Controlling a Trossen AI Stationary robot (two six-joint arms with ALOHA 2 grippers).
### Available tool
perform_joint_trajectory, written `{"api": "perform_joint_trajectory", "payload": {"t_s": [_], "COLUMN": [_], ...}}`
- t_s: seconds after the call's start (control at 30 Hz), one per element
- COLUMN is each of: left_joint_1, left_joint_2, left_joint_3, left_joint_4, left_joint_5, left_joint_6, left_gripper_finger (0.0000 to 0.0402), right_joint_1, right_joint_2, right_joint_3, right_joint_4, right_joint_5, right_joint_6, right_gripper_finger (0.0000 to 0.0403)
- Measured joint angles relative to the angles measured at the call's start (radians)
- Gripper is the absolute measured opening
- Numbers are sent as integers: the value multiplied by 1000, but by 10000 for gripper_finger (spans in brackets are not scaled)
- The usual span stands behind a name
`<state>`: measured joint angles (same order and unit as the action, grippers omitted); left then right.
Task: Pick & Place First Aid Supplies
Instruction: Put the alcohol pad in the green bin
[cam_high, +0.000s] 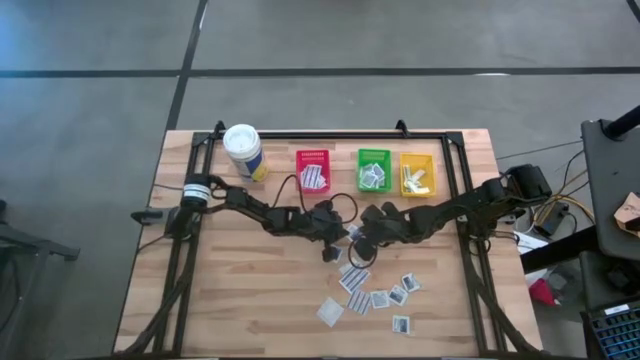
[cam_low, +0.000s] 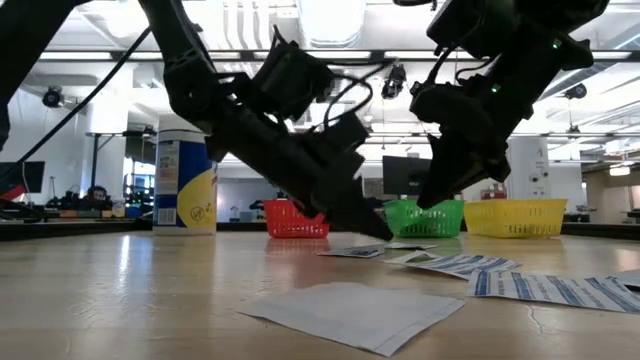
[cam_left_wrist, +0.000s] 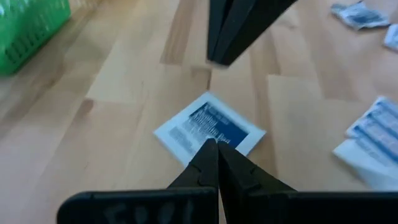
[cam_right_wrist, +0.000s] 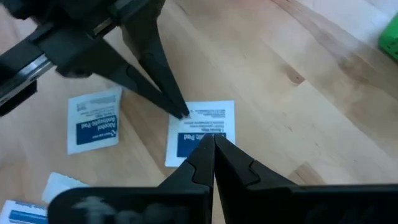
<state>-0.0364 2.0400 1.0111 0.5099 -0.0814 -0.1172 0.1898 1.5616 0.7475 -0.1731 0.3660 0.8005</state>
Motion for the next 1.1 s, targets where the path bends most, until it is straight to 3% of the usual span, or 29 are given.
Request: {"api": "perform_joint_trajectory", "payload": {"t_s": [0.2, 0.53, 0.73, 0.93, 1.1], "left_joint_1": [5, 6, 11, 21, 31], "left_joint_2": [27, 28, 27, 28, 29], "left_joint_3": [1, 3, 3, 2, 1], "left_joint_4": [-5, -50, -93, -126, -128], "left_joint_5": [0, 11, 76, 135, 160], "left_joint_6": [-18, -17, 75, 165, 199], "left_gripper_finger": [0, 0, 0, 0, 0], "right_joint_1": [0, 1, 0, 10, 21], "right_joint_2": [0, 0, 0, 30, 94], "right_joint_3": [0, 0, 0, -5, -7], "right_joint_4": [-34, -33, -33, -32, -31], "right_joint_5": [-5, -181, -172, -76, -68], "right_joint_6": [-29, -505, -803, -1148, -1273], "right_gripper_finger": [8, 9, 35, 74, 97]}}
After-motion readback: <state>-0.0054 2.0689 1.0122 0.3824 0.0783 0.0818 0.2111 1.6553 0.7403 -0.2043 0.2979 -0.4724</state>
